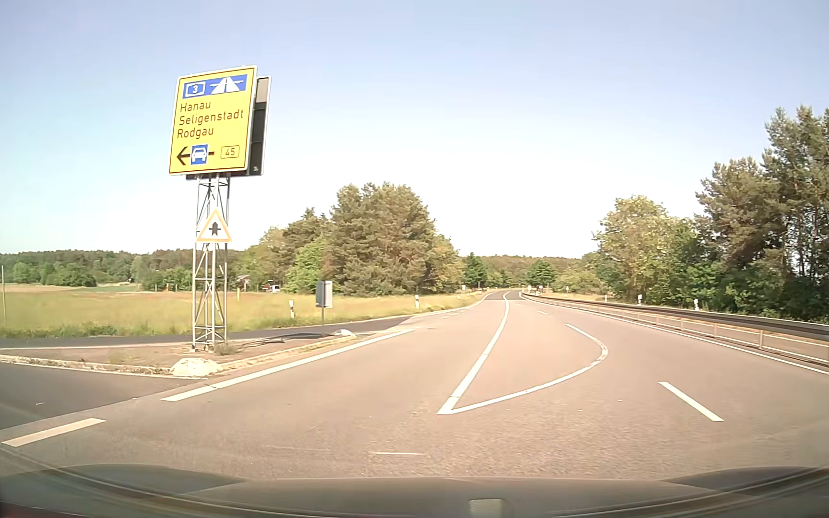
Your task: Follow the waypoints while adhering to traffic rules and regulations
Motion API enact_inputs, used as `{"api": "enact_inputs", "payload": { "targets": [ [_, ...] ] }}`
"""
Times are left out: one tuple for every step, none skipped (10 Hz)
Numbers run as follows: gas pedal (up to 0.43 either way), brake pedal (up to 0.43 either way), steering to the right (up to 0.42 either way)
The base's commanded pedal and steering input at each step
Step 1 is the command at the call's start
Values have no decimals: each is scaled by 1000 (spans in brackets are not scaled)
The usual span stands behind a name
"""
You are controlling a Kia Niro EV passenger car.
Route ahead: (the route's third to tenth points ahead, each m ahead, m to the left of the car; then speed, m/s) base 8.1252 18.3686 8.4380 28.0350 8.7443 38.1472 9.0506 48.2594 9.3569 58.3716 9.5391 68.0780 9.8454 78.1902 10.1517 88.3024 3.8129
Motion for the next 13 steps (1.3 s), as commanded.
{"api": "enact_inputs", "payload": {
  "targets": [
    [110,30,-554],
    [130,30,-599],
    [150,30,-633],
    [157,30,-658],
    [157,30,-670],
    [157,30,-674],
    [157,30,-674],
    [169,30,-674],
    [177,24,-674],
    [177,30,-673],
    [189,30,-667],
    [189,30,-650],
    [197,30,-635]
  ]
}}
